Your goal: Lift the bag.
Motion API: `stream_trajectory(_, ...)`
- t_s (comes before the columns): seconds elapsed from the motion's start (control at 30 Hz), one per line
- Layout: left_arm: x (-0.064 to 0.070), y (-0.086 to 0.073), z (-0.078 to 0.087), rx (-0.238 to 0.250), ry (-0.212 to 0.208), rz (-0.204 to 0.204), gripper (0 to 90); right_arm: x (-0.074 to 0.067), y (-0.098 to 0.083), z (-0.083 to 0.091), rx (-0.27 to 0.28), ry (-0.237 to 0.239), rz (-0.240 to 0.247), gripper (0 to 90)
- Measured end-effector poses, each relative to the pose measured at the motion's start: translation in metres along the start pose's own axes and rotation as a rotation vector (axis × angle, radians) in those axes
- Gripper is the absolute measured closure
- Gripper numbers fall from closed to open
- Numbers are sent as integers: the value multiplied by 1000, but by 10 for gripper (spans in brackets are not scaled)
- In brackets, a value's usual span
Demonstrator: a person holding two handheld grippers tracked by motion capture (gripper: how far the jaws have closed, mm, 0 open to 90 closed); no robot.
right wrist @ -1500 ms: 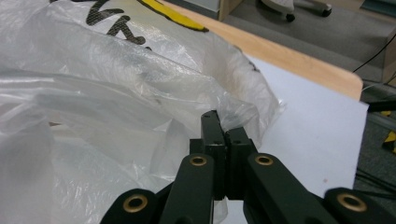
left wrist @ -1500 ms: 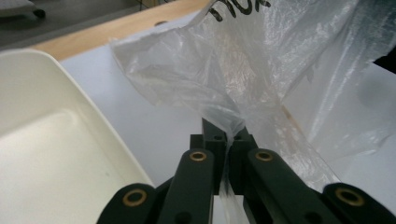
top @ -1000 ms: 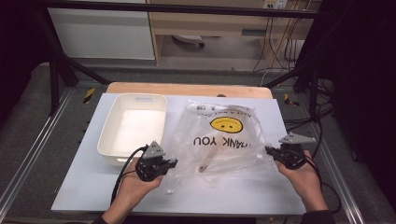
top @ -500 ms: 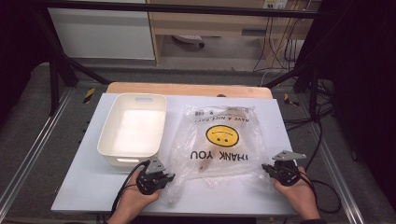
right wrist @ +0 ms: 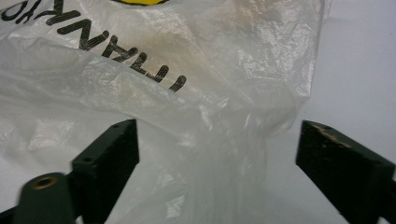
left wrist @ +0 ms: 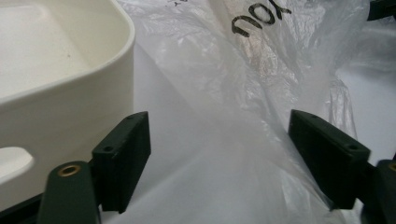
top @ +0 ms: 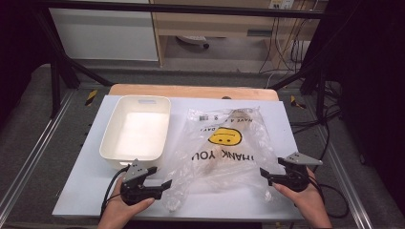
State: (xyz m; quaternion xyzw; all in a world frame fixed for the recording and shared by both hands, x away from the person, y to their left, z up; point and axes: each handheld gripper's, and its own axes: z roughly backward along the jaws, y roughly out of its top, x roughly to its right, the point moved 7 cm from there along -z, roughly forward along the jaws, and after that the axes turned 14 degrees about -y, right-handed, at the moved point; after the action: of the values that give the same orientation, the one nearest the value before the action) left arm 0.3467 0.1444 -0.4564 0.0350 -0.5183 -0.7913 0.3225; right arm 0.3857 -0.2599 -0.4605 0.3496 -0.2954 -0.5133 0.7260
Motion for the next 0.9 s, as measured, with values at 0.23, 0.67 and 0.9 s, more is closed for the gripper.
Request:
stream_trajectory(0.23,3,3,11,61,-9,21,159,-4,-1,2,-12,3,17,56)
stream_trajectory(0.67,7,11,-3,98,51,12,110,-28,-2,-7,-40,53,65,50)
stream_trajectory(0.9,16,31,9,194,94,-36,106,-27,0,-6,-23,44,58,43)
